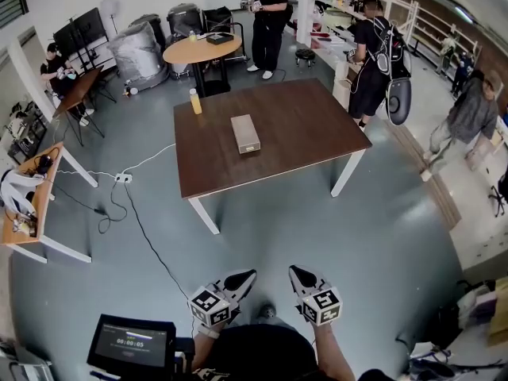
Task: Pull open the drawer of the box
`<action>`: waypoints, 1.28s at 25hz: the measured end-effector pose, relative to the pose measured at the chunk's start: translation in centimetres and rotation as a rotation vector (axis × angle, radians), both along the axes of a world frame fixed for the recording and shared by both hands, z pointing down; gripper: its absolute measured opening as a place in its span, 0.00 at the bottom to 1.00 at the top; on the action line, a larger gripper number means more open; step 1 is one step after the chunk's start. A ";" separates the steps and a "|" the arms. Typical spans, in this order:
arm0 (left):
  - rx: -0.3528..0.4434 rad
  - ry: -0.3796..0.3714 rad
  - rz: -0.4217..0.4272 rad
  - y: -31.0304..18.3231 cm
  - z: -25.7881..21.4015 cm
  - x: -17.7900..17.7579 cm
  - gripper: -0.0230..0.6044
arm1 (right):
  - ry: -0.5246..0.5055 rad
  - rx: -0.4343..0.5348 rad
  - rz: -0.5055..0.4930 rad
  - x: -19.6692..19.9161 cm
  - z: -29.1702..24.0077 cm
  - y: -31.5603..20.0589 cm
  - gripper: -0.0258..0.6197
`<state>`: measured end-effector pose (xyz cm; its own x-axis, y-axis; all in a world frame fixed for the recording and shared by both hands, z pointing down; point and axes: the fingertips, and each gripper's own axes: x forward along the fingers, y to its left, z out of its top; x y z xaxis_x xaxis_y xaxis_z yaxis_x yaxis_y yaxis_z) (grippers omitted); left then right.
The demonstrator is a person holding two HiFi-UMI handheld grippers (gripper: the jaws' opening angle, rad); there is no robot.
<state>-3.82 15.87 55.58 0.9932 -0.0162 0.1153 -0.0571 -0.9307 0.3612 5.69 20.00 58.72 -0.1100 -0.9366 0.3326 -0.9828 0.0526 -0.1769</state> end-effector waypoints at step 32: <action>-0.015 0.003 0.038 -0.9 1.6 7.6 0.04 | -0.021 -0.044 0.043 7.2 2.6 0.0 0.02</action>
<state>3.75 15.01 57.21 0.9934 0.0228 0.1127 -0.0213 -0.9267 0.3752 12.88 19.96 61.34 -0.0770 -0.9254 0.3712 -0.9800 0.0017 -0.1990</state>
